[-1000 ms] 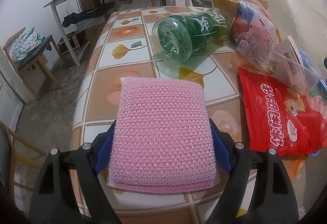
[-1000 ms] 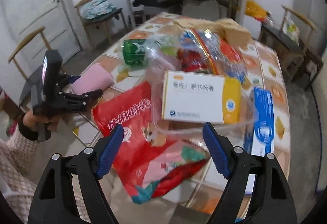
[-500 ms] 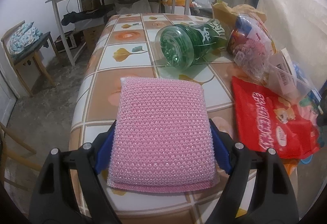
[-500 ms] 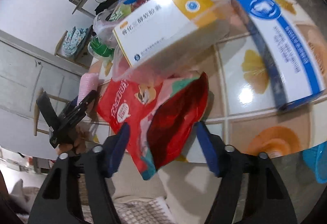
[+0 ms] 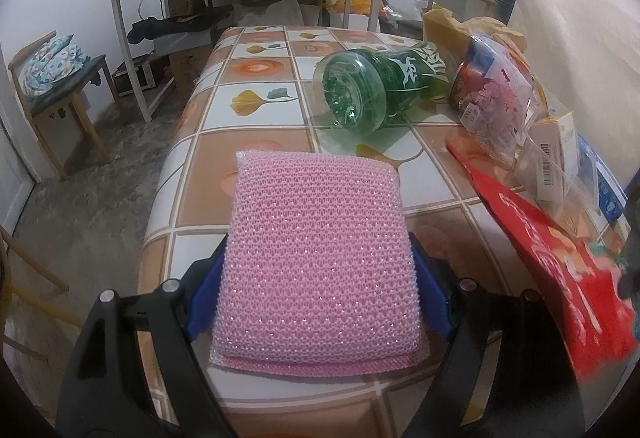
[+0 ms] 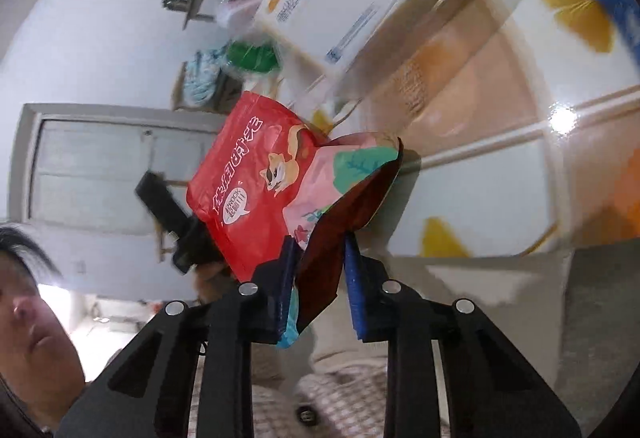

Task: Collect trash
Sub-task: 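Carry sponge and red bag to the blue wastebasket and release both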

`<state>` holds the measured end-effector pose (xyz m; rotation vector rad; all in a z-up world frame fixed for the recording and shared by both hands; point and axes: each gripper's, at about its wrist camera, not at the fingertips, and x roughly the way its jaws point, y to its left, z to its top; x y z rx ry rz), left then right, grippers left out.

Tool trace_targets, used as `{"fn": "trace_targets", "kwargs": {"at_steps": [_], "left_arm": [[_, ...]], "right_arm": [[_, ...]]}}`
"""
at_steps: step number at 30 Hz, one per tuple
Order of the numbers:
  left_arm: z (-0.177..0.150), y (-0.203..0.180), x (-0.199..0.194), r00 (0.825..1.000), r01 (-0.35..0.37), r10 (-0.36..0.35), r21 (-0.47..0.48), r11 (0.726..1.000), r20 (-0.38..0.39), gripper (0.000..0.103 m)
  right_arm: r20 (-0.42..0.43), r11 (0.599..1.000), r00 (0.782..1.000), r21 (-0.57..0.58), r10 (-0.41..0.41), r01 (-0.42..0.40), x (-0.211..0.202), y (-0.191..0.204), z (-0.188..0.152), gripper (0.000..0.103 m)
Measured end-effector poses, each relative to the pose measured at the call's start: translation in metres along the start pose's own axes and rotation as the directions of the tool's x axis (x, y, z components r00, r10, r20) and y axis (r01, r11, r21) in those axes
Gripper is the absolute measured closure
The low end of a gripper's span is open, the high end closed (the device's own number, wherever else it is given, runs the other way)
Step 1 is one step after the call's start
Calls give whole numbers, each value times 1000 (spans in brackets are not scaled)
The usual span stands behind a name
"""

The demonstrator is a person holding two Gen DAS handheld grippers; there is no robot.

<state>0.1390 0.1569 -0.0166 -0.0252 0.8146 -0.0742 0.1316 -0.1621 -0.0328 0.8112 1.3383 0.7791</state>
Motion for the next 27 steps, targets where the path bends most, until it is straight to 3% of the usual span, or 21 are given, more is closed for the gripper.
{"fn": "trace_targets", "kwargs": {"at_steps": [11, 17, 20, 23, 26, 27], "left_arm": [[3, 16, -37, 988, 127, -117, -102, 987, 96, 26], [20, -9, -60, 969, 208, -197, -62, 976, 146, 26], [38, -46, -77, 949, 252, -254, 36, 967, 185, 26], [57, -95, -86, 914, 337, -359, 140, 931, 190, 26], [72, -158, -88, 862, 445, -485, 240, 863, 146, 26], [75, -187, -87, 838, 487, -533, 278, 828, 116, 26]], "right_arm": [[178, 988, 980, -141, 90, -66, -57, 23, 6, 80], [296, 980, 944, -173, 143, -94, -101, 16, -2, 80], [380, 979, 913, -187, 148, -82, -130, 6, -14, 80], [488, 984, 863, -171, 131, -53, -173, -10, -33, 80], [606, 993, 791, -118, 85, -16, -221, -35, -60, 80], [653, 996, 755, -85, 58, -3, -239, -48, -75, 80]]}}
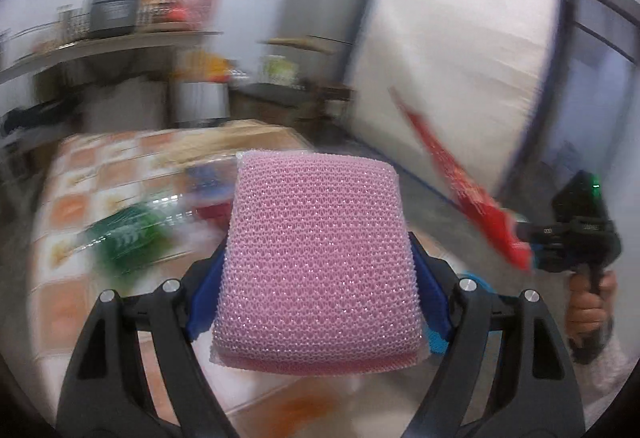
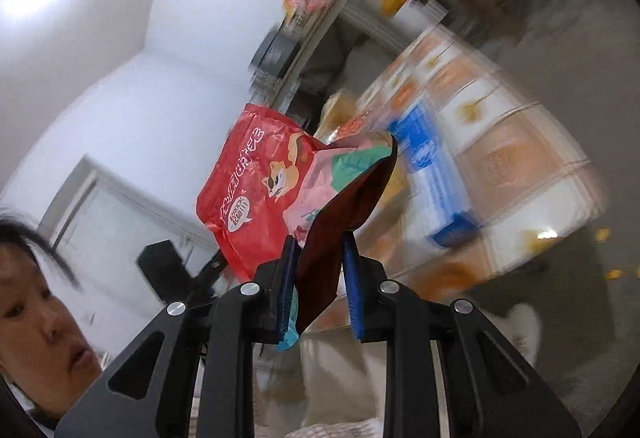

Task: Collect trash
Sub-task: 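Carry sponge and red bag to the blue wastebasket and release both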

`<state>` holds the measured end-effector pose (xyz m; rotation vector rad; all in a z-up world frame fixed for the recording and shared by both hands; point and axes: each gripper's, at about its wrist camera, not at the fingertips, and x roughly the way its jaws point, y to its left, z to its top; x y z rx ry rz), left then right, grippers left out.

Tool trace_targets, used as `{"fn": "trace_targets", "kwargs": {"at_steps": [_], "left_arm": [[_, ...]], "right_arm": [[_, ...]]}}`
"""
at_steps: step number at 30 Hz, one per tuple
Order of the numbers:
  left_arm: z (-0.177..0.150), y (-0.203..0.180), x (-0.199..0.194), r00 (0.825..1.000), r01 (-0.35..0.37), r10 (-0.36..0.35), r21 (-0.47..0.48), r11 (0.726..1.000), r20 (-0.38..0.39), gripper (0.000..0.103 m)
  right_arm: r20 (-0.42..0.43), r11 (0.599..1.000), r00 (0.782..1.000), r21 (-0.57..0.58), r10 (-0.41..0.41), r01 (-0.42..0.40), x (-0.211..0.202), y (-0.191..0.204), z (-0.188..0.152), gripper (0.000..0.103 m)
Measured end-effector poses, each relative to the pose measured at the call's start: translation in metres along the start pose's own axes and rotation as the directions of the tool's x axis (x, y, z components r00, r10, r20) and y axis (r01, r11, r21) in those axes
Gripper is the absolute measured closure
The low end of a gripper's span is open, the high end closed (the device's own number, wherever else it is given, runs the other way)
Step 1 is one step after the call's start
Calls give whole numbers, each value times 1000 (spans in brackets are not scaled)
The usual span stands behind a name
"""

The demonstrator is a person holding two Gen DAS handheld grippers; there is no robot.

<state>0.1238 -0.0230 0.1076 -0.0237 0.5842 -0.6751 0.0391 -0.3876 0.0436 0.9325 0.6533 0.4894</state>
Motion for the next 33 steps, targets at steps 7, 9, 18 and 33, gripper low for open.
{"fn": "trace_targets", "kwargs": {"at_steps": [7, 9, 18, 33], "left_arm": [[13, -139, 113, 943, 299, -279, 100, 949, -181, 26], [4, -177, 152, 905, 375, -344, 91, 922, -250, 26], [-65, -281, 322, 802, 433, -360, 48, 900, -477, 26], [-160, -369, 448, 656, 437, -201, 149, 887, -727, 19]], "right_arm": [[287, 959, 924, 199, -255, 202, -132, -85, -29, 80], [316, 932, 889, 261, -330, 253, -157, -109, -38, 80], [250, 738, 761, 542, -598, 401, -192, -258, -84, 80], [53, 592, 678, 540, -734, 599, -163, -370, -59, 46]]}}
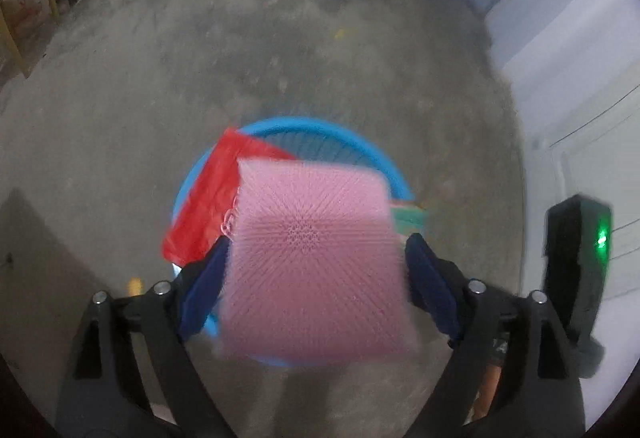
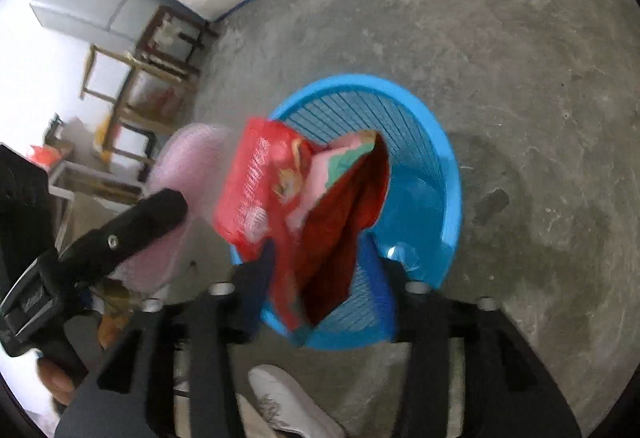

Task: Collect trash
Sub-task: 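Carry sponge and red bag to the blue wastebasket and release both, then grasp the blue toothpaste box with the right tool while the left tool grasps the medicine carton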

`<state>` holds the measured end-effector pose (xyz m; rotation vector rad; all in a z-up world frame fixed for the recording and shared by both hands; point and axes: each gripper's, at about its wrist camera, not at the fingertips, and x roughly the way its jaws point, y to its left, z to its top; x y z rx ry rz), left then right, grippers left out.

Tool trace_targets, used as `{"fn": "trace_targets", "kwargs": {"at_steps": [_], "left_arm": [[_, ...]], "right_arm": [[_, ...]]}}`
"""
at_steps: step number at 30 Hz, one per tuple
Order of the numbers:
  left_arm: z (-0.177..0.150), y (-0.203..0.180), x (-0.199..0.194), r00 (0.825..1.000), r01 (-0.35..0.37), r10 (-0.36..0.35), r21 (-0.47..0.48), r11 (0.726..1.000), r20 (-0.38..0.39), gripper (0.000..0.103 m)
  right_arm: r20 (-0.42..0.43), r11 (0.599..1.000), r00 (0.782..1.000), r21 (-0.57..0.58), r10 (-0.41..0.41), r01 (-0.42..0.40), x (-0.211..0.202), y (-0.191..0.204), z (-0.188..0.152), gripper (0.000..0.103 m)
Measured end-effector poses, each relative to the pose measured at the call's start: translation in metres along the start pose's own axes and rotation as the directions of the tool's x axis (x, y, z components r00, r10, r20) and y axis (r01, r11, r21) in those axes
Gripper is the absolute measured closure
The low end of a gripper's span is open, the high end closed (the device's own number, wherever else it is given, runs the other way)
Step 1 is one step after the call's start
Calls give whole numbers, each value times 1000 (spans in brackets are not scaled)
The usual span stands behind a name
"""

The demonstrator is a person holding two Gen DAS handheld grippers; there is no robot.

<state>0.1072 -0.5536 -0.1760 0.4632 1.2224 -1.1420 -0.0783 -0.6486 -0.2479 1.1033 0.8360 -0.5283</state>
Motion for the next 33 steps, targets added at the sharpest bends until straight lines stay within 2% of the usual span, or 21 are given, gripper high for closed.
{"fn": "trace_targets", "kwargs": {"at_steps": [2, 5, 9, 13, 17, 21, 22, 23, 26, 28, 31, 33], "left_arm": [[2, 8, 3, 1000, -17, 17, -5, 1000, -10, 19], [-5, 19, -8, 1000, 13, -13, -49, 999, 6, 19], [-9, 31, -24, 999, 37, -34, -83, 996, 43, 19], [-11, 33, -46, 995, 61, -55, -68, 996, 87, 19], [-23, 20, -90, 984, 92, -87, -21, 996, 156, 19], [-52, 6, -153, 965, 105, -101, -3, 995, 242, 19], [-62, 5, -170, 960, 118, -113, -4, 993, 258, 19], [-69, 4, -183, 957, 121, -115, -6, 993, 265, 19], [-102, 8, -231, 947, 79, -65, -32, 996, 314, 19], [-126, 17, -262, 936, -19, 48, -85, 996, 350, 19], [-163, 39, -297, 915, -115, 178, -191, 975, 361, 19], [-187, 54, -316, 904, -137, 225, -252, 958, 363, 18]], "right_arm": [[-3, 1000, 1000, -5, -26, 26, 3, 0, -2, 45], [21, 999, 999, -8, -38, 38, 0, 1, 0, 45], [76, 998, 995, -4, -68, 69, -23, -2, -5, 45], [152, 997, 986, -1, -73, 74, -56, 0, -8, 45], [217, 996, 973, -34, -74, 83, -84, 12, -13, 45], [289, 992, 956, -103, -39, 72, -115, 37, -21, 45], [311, 989, 950, -133, -18, 62, -125, 48, -24, 44], [324, 987, 946, -150, -5, 57, -131, 54, -27, 38], [375, 972, 926, -230, 41, 50, -154, 85, -37, 29], [401, 954, 914, -295, 68, 59, -167, 110, -46, 25], [433, 911, 895, -403, 104, 89, -181, 154, -64, 18], [449, 875, 885, -470, 125, 115, -185, 185, -77, 14]]}}
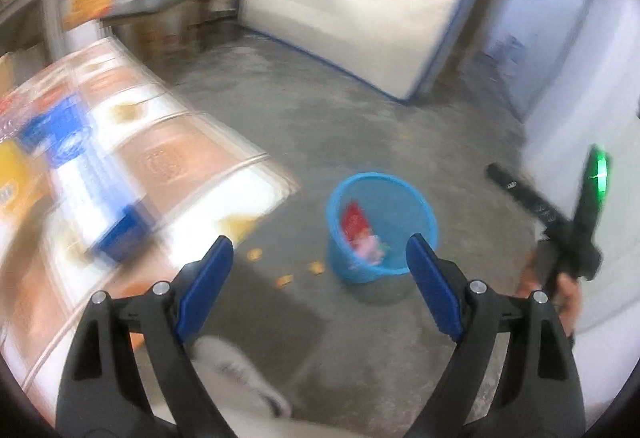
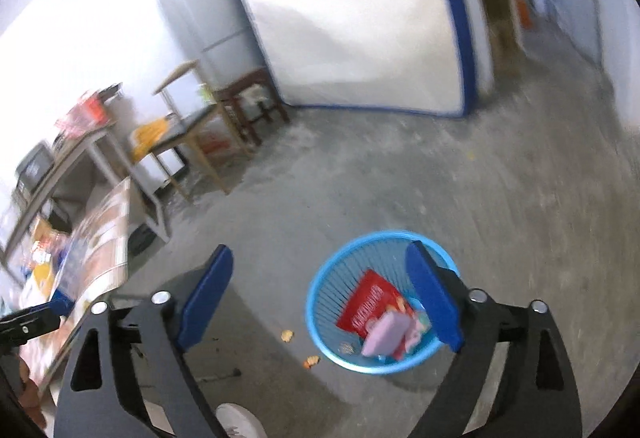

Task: Collect trash
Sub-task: 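Grasp the blue toothpaste box with the right tool while the left tool grasps the medicine carton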

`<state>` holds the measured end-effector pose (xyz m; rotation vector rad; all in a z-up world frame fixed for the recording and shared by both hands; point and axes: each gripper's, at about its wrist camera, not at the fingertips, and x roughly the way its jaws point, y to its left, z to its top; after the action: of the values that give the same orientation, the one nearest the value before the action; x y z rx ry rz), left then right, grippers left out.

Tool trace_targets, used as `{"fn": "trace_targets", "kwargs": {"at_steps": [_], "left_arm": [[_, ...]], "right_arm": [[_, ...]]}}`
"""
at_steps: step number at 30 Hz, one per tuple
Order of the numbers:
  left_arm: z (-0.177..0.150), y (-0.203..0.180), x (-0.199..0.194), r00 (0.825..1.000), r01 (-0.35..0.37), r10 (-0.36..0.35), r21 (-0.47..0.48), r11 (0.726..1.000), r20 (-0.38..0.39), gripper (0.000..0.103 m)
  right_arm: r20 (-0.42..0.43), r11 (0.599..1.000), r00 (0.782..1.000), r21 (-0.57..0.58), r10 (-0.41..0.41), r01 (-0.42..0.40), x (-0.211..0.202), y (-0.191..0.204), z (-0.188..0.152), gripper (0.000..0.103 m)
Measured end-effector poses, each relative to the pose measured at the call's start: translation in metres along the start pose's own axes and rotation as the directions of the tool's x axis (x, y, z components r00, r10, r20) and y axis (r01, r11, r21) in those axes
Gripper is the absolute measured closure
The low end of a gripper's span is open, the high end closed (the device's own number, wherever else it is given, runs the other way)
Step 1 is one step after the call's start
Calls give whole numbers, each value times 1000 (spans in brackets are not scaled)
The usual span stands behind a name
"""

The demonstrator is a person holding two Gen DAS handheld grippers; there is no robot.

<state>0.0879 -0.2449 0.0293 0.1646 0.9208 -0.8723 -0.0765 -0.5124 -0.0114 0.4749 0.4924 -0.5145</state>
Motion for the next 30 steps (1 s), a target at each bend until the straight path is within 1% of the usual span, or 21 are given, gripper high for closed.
{"fn": "trace_targets", "kwargs": {"at_steps": [1, 2, 4, 5, 6, 8, 9, 11, 12, 14, 16, 17, 18, 20, 22, 23, 24, 26, 29, 30], "left_arm": [[-5, 10, -9, 1000, -5, 5, -20, 1000, 1, 14], [-9, 20, -18, 1000, -9, 9, -36, 999, -10, 13], [-18, 44, -39, 999, 12, -14, -74, 997, -31, 12], [-23, 53, -48, 1000, 4, -6, -97, 995, -21, 12], [-29, 66, -63, 1000, -18, 20, -126, 992, 16, 12], [-38, 84, -90, 993, -52, 66, -153, 987, 93, 10], [-44, 94, -106, 984, -84, 107, -156, 984, 142, 8], [-50, 105, -125, 969, -119, 145, -142, 983, 197, 8], [-54, 114, -139, 959, -127, 153, -124, 984, 238, 8], [-62, 128, -158, 943, -116, 146, -116, 986, 299, 8], [-64, 146, -175, 923, -113, 153, -132, 985, 353, 8], [-65, 151, -180, 916, -110, 156, -143, 984, 368, 8], [-63, 159, -183, 914, -97, 149, -153, 983, 377, 8], [-56, 175, -189, 922, -64, 119, -157, 986, 370, 8], [-49, 187, -191, 932, -80, 126, -147, 986, 339, 8], [-44, 192, -190, 941, -95, 131, -129, 987, 313, 8], [-37, 197, -183, 951, -125, 149, -102, 987, 272, 8], [-24, 204, -170, 960, -181, 186, -43, 983, 209, 8], [-13, 205, -150, 962, -238, 229, 46, 970, 145, 8], [-9, 204, -141, 965, -244, 231, 97, 965, 124, 8]], "right_arm": [[6, 999, 1000, -33, 4, -4, -1, 14, 2, 9], [8, 996, 1000, -83, 14, -13, -1, 35, 5, 6], [-4, 985, 999, -165, 44, -44, 2, 70, 9, 6], [-11, 979, 999, -197, 53, -55, 3, 86, 10, 6], [-16, 970, 998, -236, 54, -56, 5, 106, 11, 6], [-19, 956, 999, -290, 51, -54, 6, 142, 12, 6], [-33, 945, 997, -317, 68, -75, 6, 161, 13, 6], [-71, 924, 990, -356, 124, -141, 6, 190, 13, 6], [-88, 912, 984, -371, 154, -176, 6, 204, 13, 6], [-107, 878, 968, -409, 225, -250, 4, 233, 14, 6], [-119, 841, 952, -445, 283, -306, 3, 258, 13, 6], [-130, 824, 945, -463, 300, -325, 5, 271, 13, 6], [-146, 814, 943, -476, 300, -333, 9, 283, 12, 6], [-194, 794, 935, -493, 298, -356, 18, 306, 12, 6], [-270, 776, 918, -495, 290, -391, 31, 324, 9, 6], [-303, 770, 908, -490, 289, -408, 37, 329, 8, 6], [-335, 765, 897, -484, 287, -425, 43, 335, 6, 6], [-397, 753, 875, -476, 277, -454, 53, 339, 1, 6], [-437, 736, 864, -494, 249, -462, 66, 347, -9, 6], [-452, 732, 859, -497, 240, -466, 69, 348, -11, 6]]}}
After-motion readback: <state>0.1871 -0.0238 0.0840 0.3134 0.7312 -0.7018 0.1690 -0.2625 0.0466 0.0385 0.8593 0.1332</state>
